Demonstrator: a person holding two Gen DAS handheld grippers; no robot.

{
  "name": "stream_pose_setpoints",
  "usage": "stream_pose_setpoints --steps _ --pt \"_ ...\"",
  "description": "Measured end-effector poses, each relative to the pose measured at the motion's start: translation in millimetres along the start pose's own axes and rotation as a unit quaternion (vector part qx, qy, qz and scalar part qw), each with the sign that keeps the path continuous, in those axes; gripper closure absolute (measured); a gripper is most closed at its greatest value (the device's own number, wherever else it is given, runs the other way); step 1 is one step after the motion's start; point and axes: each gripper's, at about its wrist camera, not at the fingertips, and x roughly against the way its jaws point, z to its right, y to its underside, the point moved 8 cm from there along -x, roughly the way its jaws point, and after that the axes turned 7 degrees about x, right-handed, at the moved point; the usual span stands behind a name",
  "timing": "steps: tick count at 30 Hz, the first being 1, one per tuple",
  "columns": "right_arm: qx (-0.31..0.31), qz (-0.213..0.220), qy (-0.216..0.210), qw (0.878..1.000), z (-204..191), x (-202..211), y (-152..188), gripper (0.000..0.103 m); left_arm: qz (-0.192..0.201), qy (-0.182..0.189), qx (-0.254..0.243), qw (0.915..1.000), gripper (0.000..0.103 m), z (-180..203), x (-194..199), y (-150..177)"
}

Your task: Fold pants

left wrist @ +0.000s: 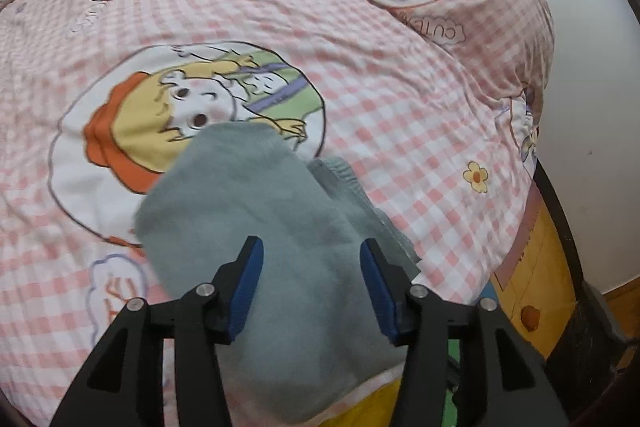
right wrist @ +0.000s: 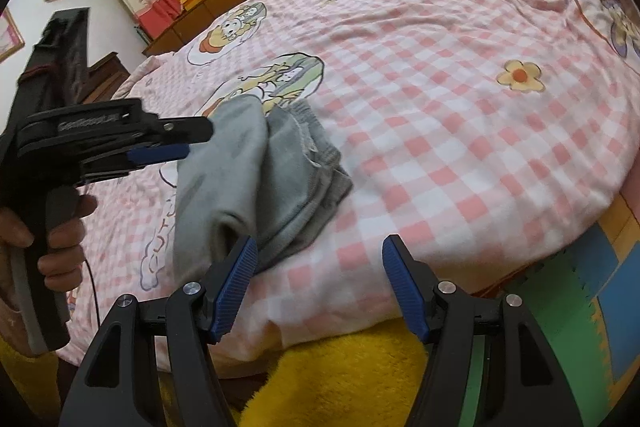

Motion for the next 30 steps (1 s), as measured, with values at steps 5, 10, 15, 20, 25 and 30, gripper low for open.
stream_pose_setpoints --steps 5,10,15,20,25,30 --pt "0.029 0.004 -0.022 0.999 -17.2 -1.8 -17.4 0.036 0.011 -0.012 0.025 0.9996 0.049 -32.3 16.4 13.9" --pt "0.057 -0.010 -0.051 0.997 -33.5 -22.3 -38.7 0.036 0.022 -0.039 0.044 0.9980 0.049 -64.9 25.9 41.0" --pt "0.073 -0.058 -0.063 0.994 -47.4 -58.1 -43.5 0.038 0.020 -0.055 0.062 0.9963 0.050 -91.9 30.4 64.6" --pt "0.102 -0.078 -0.067 0.989 -65.4 -72.4 -42.1 0.075 0.021 -0.061 0.077 0.9949 0.050 -108.0 32.4 73.3" --pt "0.138 -0.034 -0.050 0.989 -74.5 -49.4 -62.0 0.091 0.035 -0.058 0.076 0.9948 0.050 -109.3 38.3 70.0" --pt "0.153 0.006 -0.026 0.988 -67.1 -28.8 -87.7 0.091 0.045 -0.057 0.070 0.9949 0.050 -103.8 39.3 64.8"
